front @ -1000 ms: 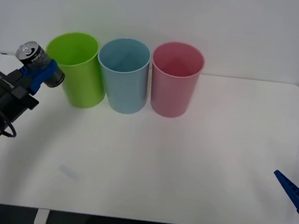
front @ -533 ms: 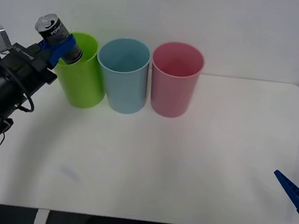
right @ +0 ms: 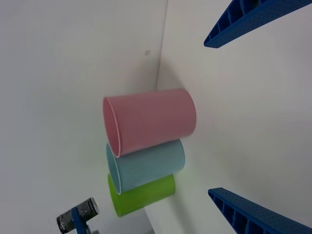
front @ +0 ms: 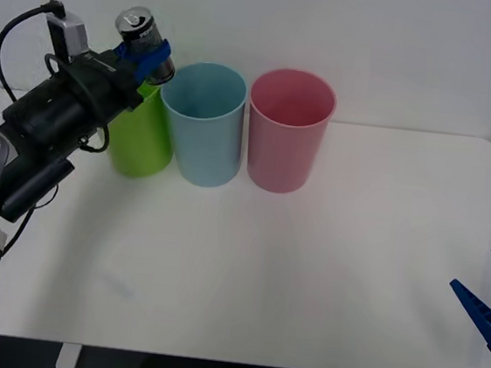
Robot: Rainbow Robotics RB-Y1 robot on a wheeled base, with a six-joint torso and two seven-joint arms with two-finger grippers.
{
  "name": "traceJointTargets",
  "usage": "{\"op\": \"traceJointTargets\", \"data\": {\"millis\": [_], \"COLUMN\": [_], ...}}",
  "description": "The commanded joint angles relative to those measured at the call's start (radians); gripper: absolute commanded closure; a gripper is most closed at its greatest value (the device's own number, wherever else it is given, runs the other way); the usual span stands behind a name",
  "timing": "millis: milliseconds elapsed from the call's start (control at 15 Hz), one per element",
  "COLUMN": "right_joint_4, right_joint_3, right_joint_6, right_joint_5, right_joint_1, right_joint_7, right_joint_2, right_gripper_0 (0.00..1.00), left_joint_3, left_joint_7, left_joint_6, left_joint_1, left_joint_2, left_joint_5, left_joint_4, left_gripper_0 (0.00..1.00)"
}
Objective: Grasp the object on the table and drop it into the matching bin: aluminum can to the light blue bin, PET bottle to the pink bin.
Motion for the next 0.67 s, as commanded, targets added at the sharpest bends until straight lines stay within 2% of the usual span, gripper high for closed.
{"op": "traceJointTargets", "data": {"millis": [67, 467, 667], "right_joint_4": [0.000, 0.000, 0.000], "right_joint_3": [0.000, 0.000, 0.000], "right_joint_6": [0.000, 0.000, 0.000], "right_joint_5": [0.000, 0.000, 0.000], "right_joint_1": [0.000, 0.000, 0.000], "right_joint_7": [0.000, 0.000, 0.000], "right_joint_2": [0.000, 0.000, 0.000], "right_gripper_0": [0.00, 0.00, 0.00], "left_joint_3": [-0.001, -0.008, -0.027], "left_joint_7": [-0.007, -0.005, 0.005], "left_joint_6": [-0.001, -0.001, 0.000], "left_joint_1": [-0.075, -0.217, -0.232], "left_joint_2": [-0.027, -0.036, -0.036], "left_joint_5": [-0.072, -0.162, -0.178], "left_joint_4": [0.083, 0.246, 0.256], "left_gripper_0": [1.00, 1.00, 1.00]}}
